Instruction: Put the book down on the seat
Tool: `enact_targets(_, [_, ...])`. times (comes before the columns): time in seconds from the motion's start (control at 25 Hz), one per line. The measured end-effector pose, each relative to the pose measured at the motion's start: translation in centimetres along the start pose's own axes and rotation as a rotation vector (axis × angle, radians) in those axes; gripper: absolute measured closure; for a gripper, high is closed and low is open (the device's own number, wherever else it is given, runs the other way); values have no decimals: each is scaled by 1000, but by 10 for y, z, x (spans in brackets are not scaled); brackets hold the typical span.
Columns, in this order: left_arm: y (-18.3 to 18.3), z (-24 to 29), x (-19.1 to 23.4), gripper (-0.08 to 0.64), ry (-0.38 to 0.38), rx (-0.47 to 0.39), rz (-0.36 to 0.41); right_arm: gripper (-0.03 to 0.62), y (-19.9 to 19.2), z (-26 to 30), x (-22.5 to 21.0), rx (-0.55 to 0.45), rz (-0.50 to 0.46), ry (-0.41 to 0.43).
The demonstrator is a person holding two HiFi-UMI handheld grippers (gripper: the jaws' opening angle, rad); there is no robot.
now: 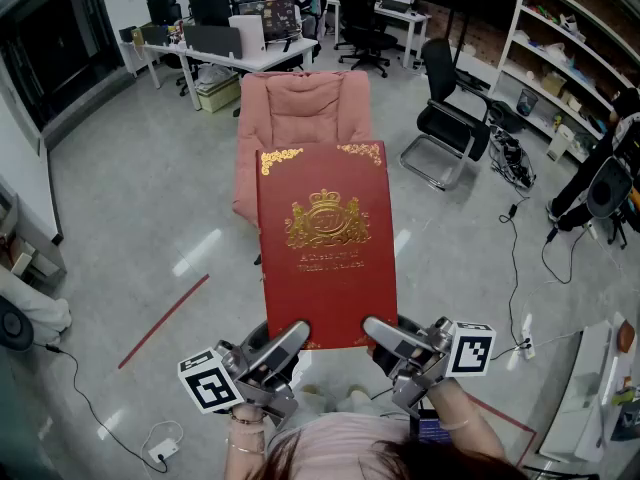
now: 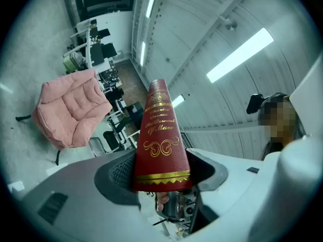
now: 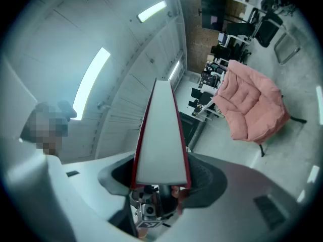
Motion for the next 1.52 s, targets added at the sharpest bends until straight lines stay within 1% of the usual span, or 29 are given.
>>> enact_targets(0.24, [-4,0,-1,281,22,6,-12,334,1,-4,0,7,-3,0])
enact_targets(0.44, [-7,-11,4,281,42,18,-28,334,-10,-2,-4,16,2,-5])
enact_targets(0.64, [6,-28,15,281,34,36,-41,334,-28,14,-4,-3,-8,-9])
enact_targets(0.8, [19,-34,22,281,32,49,-50,334,-37,26,-6,-31,4,-24])
enact_targets(0.96, [32,-46,32,281,18,69,-64,334,-51,39,-5,-60,-5,-42])
enact_targets(1.12, [38,-50,44,281,17,87,-77,334,-60,47,-11,-76,4,-63])
enact_targets(1.32, [46,-41,62,281,12,89,-96,334,-52,58,-24,-78,-5,-73])
enact_targets(1.52, [57,-27,77,281,35,83,-96,334,-35,73,-40,-65,9,-81])
Point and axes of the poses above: the fingertips, and each gripper's own axes: z forward along the fingers, x to its left, y out of its top, the point moved 9 cm from there along -z, backward along the fingers, and after that the axes turned 5 degrees about -x, right-handed, at the moved point
